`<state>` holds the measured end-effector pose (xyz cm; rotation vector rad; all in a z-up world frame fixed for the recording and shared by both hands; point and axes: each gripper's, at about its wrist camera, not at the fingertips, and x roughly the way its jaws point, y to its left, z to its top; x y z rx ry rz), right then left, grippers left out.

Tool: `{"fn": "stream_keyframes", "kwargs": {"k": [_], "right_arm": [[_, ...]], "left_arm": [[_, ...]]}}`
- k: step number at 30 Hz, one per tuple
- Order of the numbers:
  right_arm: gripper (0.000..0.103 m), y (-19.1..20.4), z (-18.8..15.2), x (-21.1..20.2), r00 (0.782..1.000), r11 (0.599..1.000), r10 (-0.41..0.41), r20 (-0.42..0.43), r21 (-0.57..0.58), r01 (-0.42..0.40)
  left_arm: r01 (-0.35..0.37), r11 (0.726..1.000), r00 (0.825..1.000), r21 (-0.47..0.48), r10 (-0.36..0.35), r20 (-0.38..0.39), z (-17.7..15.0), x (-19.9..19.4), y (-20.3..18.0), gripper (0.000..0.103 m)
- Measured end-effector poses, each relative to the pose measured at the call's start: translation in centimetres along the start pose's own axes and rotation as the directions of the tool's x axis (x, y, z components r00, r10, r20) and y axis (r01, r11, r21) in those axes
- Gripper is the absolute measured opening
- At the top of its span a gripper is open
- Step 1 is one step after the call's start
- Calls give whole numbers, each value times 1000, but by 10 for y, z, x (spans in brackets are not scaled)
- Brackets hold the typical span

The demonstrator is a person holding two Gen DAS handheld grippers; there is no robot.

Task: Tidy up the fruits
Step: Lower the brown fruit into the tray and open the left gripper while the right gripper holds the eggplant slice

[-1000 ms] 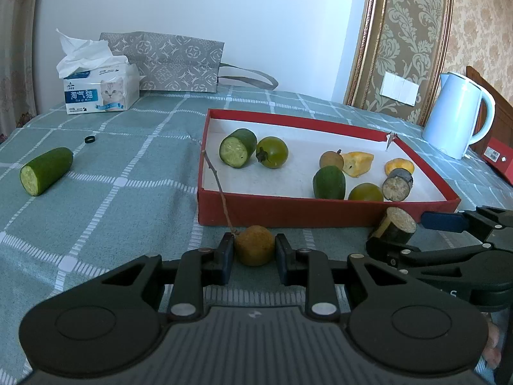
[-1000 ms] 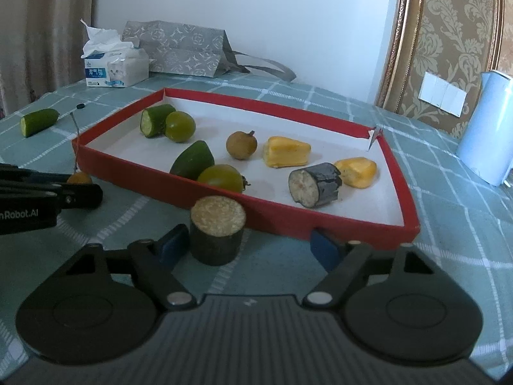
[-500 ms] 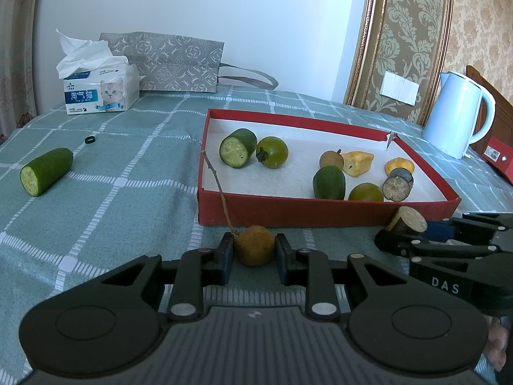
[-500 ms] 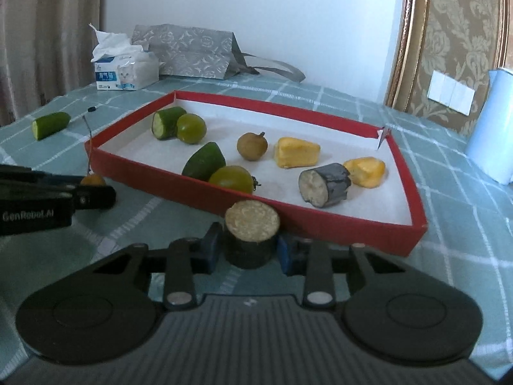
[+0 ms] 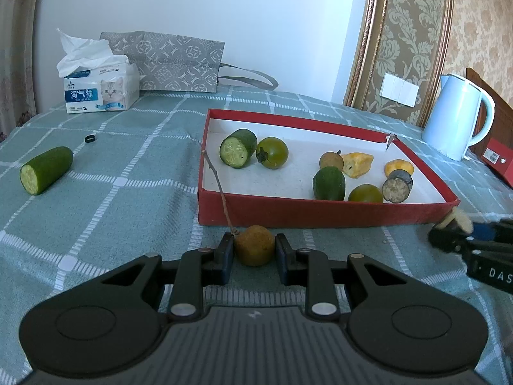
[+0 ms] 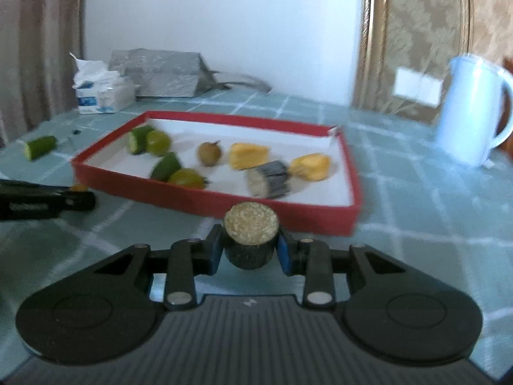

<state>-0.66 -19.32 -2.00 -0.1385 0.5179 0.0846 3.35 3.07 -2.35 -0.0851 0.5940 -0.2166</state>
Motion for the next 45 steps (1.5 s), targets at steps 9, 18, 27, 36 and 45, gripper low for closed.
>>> {"fn": "stream_keyframes", "kwargs": {"k": [9,18,27,36,45], "right_arm": [[33,-9,-4,16,999,1000,19,-45,25,-18],[33,-6,-3,19,998,1000,23,-55,15,-22],[33,-9,-4,18,998,999,26,-52,32,-24],[33,-11,-4,17,998,998,31,-47,49,-29],[33,-13,-5,17,998,997,37,-45,62,-34]], "left_arm": [[-8,999,1000,33,9,-5,0,0,-5,27],[-50,997,999,50,50,-6,1,2,-11,27],[-146,982,988,116,138,76,17,-16,-25,27],[-161,977,984,142,149,95,37,-15,-37,27],[-161,977,983,139,146,112,65,13,-42,27]]}}
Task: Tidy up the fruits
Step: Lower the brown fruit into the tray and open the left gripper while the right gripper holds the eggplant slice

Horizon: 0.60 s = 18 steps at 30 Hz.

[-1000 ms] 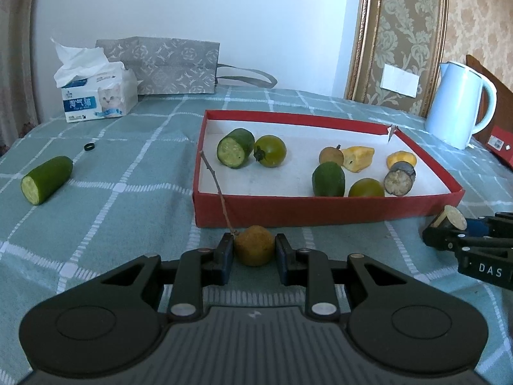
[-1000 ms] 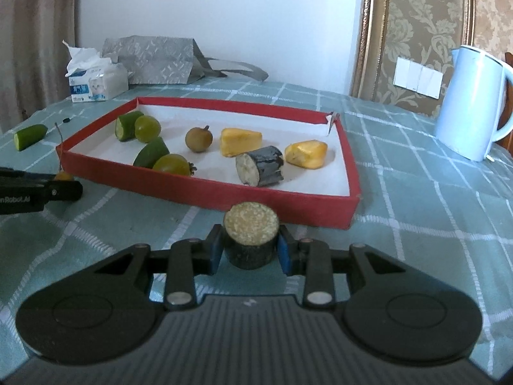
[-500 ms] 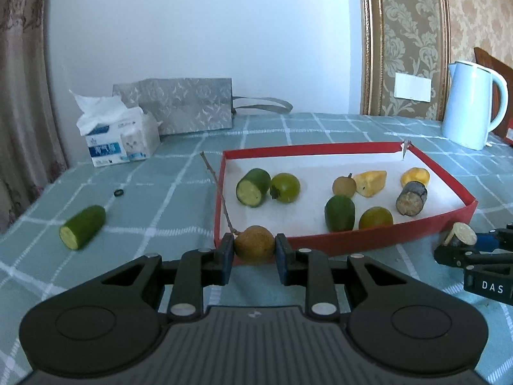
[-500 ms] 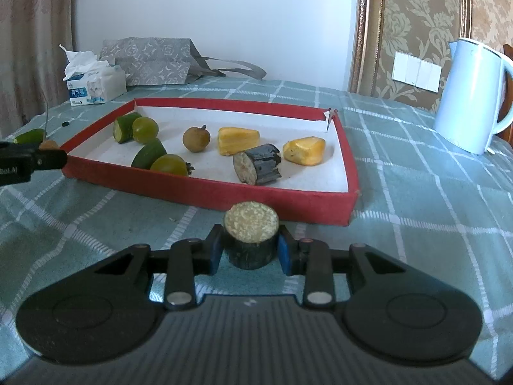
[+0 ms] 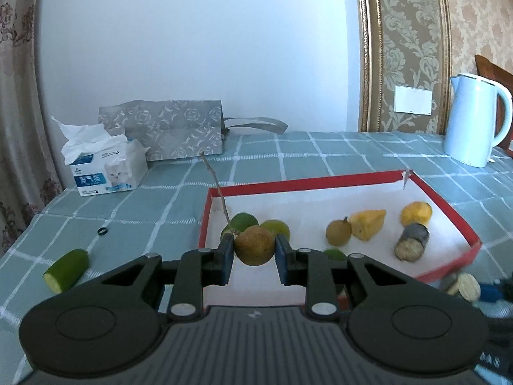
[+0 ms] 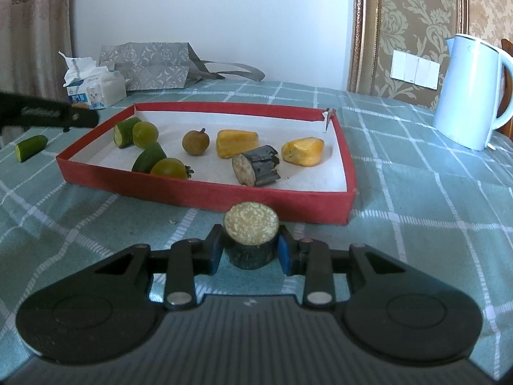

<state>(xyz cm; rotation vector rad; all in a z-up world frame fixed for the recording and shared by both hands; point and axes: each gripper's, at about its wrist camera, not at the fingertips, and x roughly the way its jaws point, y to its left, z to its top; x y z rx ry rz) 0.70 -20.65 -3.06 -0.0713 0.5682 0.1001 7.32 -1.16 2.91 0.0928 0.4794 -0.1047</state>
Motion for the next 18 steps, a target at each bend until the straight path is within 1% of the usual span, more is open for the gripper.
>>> {"fn": "stream_keyframes", "kwargs": {"k": [2,6,12,14,16,17,18], "right_arm": [[33,-1,0,0,1000,1000,1,-1,3,-1],[33,-2,0,1,1000,1000,3,-3,8,-3],[32,-2,1,4,1000,1000,16,-11,9,-16],[32,-2,1,4,1000,1000,20,-11,13,-19],[32,-3,2,5,1000,1000,23,-13,16,-23],[32,-2,1,5,1000,1000,23,-13,14,-23],[32,-2,1,5,1000,1000,22,-13,12,-22]], "left_arm": [[-1,1000,1000,-10,1,-17,2,12,1,27],[20,999,997,-48,-23,-70,4,37,6,27],[40,998,990,-48,-46,-131,2,65,4,27],[46,998,991,-49,-52,-127,-1,66,3,27],[28,999,993,-32,-32,-115,-2,65,2,27],[20,1000,994,-24,-22,-109,-2,65,1,28],[19,999,994,-26,-22,-110,-3,65,2,33]]}}
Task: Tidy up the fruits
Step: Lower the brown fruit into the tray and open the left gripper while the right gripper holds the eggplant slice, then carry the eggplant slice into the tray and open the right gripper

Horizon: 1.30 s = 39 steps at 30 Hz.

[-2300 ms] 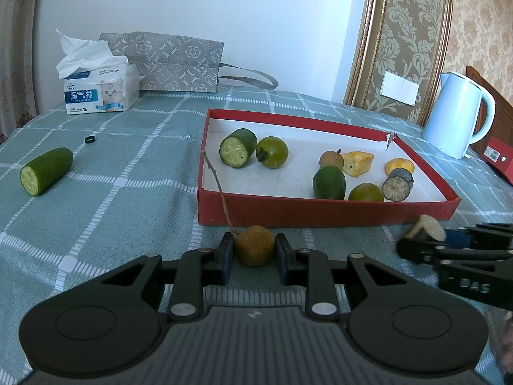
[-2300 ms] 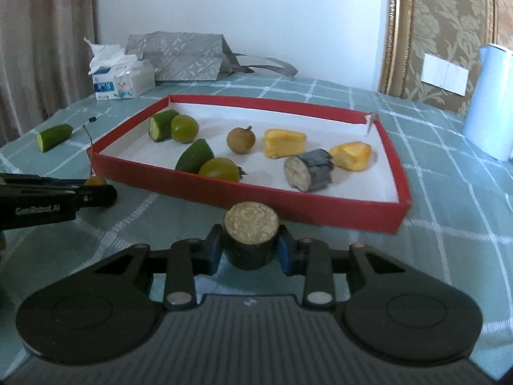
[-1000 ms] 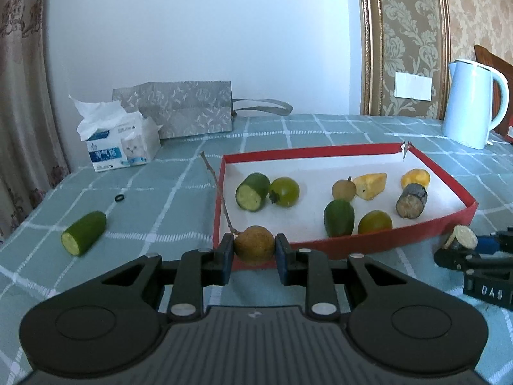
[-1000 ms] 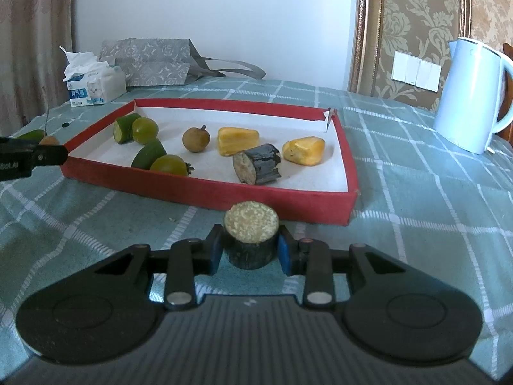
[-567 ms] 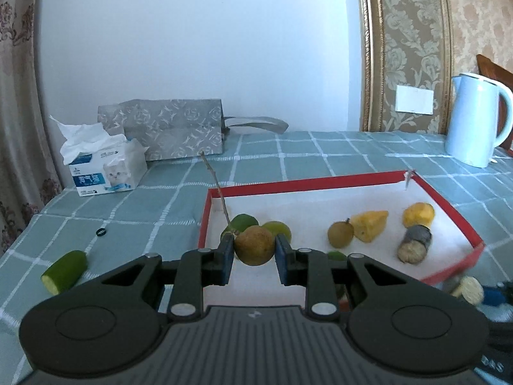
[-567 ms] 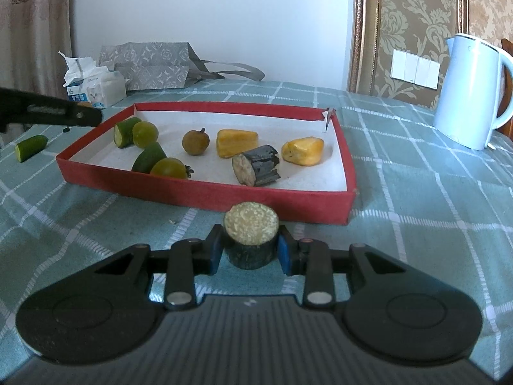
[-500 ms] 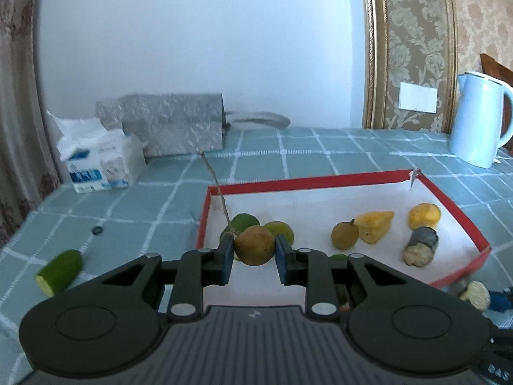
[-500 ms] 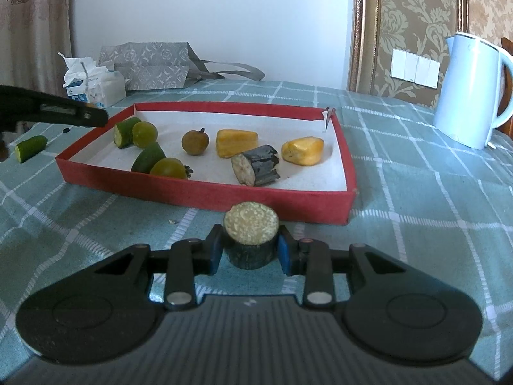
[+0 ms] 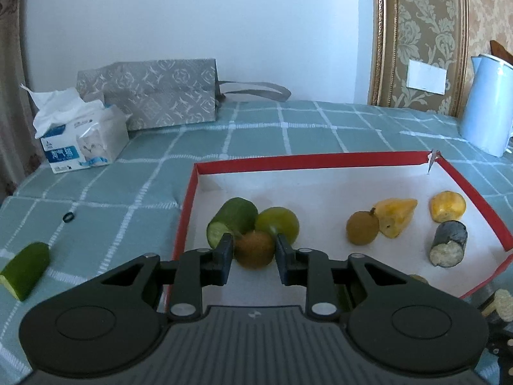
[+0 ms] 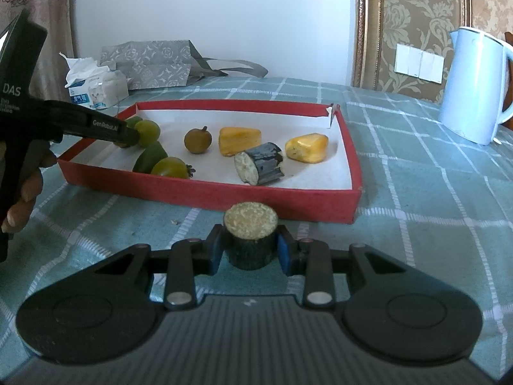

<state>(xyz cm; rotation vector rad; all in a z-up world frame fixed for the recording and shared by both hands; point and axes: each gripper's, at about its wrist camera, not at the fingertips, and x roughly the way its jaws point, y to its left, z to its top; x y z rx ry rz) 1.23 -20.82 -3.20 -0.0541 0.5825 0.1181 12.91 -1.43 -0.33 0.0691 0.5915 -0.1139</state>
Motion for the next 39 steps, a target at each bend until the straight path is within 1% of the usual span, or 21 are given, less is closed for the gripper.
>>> {"fn": "stream_keyframes", "kwargs": {"k": [1,2,3,4,7,9,14,16,20,25,28,31,36,38,39], "right_arm": [[32,0,0,0,1000,1000,0,0,-2,0],[32,0,0,0,1000,1000,0,0,-1,0],[32,0,0,0,1000,1000,2,0,0,-2],[32,-1,0,-1,1000,1000,2,0,2,-2],[32,-1,0,-1,1000,1000,2,0,2,-2],[32,0,0,-1,1000,1000,3,0,3,-3],[32,0,0,-1,1000,1000,2,0,1,-2],[32,-1,-1,-1,1000,1000,2,0,2,-2],[32,-1,-1,-2,1000,1000,2,4,2,-2],[32,0,-2,-3,1000,1000,5,9,2,-5],[32,0,-2,-3,1000,1000,3,7,2,-3],[32,1,-2,-3,1000,1000,3,5,-1,-3],[32,2,-2,-4,1000,1000,0,4,1,0],[32,2,-2,-3,1000,1000,-2,4,2,2],[32,2,-2,-3,1000,1000,-3,4,2,3]], "left_arm": [[1,1000,1000,-9,-1,-4,0,0,1,43],[3,1000,1000,-18,-3,-4,-1,1,3,50],[0,1000,1000,-23,0,2,-2,0,4,59],[-7,1000,1000,-23,7,12,-2,0,4,60],[-32,999,999,-14,33,43,-3,-5,4,61],[-39,999,998,-28,40,56,-4,-8,6,61],[-22,998,995,-65,28,92,-9,-21,11,62],[-41,997,992,-65,49,113,-11,-27,10,62],[-27,997,988,-69,37,147,-15,-39,10,62],[17,995,990,-98,-3,141,-30,-57,15,66],[22,992,990,-122,-5,139,-37,-65,19,71],[44,988,992,-151,-26,122,-43,-68,24,73],[50,984,997,-170,-39,67,-53,-70,27,73],[44,984,998,-171,-34,61,-58,-74,27,74],[38,985,998,-170,-30,55,-60,-75,27,76]]}}
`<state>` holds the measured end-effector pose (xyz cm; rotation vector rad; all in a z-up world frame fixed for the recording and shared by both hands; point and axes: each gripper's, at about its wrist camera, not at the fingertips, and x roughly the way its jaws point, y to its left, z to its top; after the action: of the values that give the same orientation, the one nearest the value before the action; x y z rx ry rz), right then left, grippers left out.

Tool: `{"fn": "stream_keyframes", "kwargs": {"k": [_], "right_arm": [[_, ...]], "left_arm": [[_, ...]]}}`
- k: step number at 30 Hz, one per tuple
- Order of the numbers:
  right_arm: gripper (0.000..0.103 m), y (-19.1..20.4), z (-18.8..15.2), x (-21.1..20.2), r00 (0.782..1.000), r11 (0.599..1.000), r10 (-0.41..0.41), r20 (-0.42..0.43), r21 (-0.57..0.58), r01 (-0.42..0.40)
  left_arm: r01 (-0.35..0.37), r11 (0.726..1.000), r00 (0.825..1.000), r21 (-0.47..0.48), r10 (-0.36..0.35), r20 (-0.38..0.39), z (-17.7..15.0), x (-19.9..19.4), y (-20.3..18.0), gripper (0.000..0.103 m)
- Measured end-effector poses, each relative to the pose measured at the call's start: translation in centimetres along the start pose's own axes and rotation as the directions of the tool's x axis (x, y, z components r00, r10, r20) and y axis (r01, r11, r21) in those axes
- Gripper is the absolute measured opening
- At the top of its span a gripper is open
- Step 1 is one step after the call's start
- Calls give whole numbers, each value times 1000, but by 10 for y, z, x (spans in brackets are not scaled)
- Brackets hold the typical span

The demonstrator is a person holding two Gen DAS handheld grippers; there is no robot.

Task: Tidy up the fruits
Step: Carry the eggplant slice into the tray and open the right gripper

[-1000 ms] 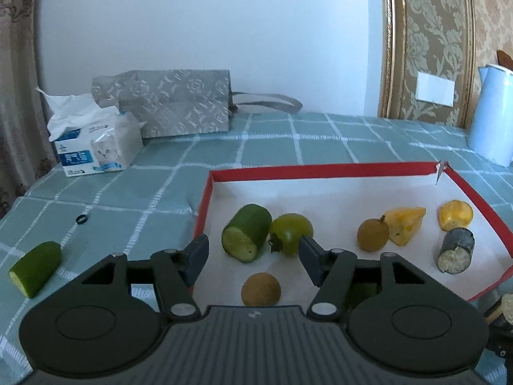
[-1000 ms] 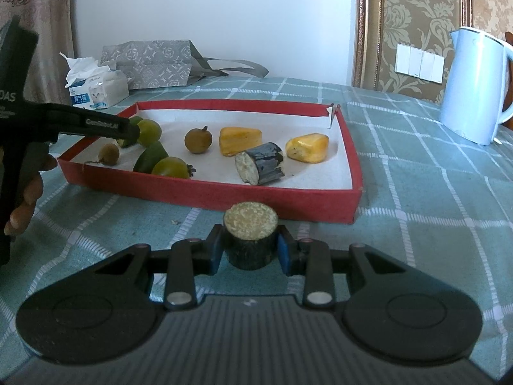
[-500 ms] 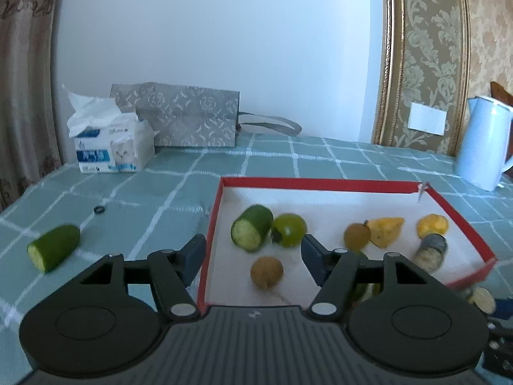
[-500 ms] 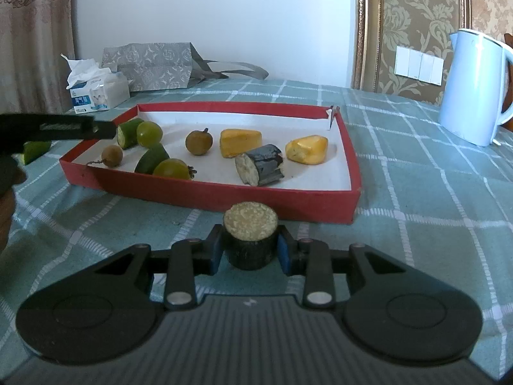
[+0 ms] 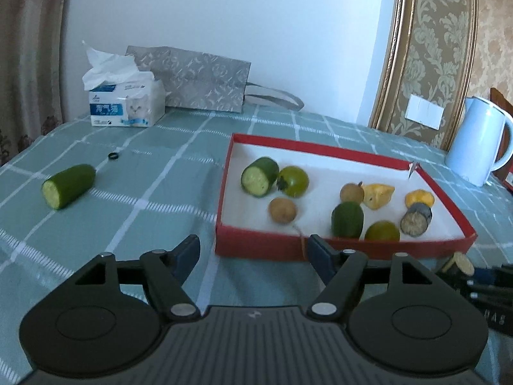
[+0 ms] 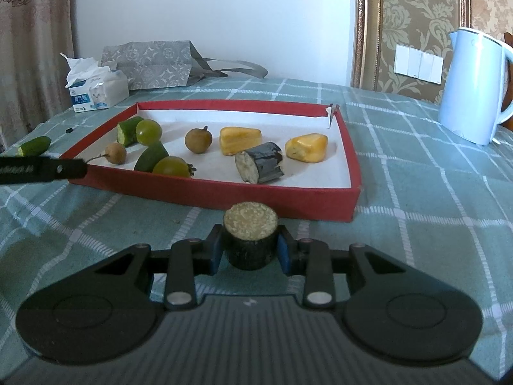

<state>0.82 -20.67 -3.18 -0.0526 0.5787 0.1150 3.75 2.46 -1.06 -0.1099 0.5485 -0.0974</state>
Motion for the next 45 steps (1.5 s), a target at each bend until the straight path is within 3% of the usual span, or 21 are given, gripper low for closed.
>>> {"fn": "stream_keyframes", "kwargs": {"k": [4,10,22,32,35,37,45], "right_arm": [[32,0,0,0,1000,1000,-6,4,0,6],[32,-2,1,-4,1000,1000,3,14,19,-3],[32,-4,11,-7,1000,1000,-3,26,10,3],[32,12,65,1,995,998,10,102,-62,-3],[12,22,76,11,992,994,7,123,-108,6],[12,24,80,16,992,992,-2,128,-125,18],[17,-24,79,6,996,1000,-17,92,4,17]], "left_arm": [[7,1000,998,27,-5,-59,-12,3,-2,81],[-26,989,997,142,37,-73,-19,6,-20,84],[-64,988,993,141,77,-93,-12,19,-23,99],[-74,988,991,133,87,-99,-11,22,-22,102],[-74,988,991,133,87,-99,-11,22,-22,102],[-73,988,991,133,87,-99,-11,22,-22,102],[-74,988,991,132,87,-100,-11,22,-22,102]]}}
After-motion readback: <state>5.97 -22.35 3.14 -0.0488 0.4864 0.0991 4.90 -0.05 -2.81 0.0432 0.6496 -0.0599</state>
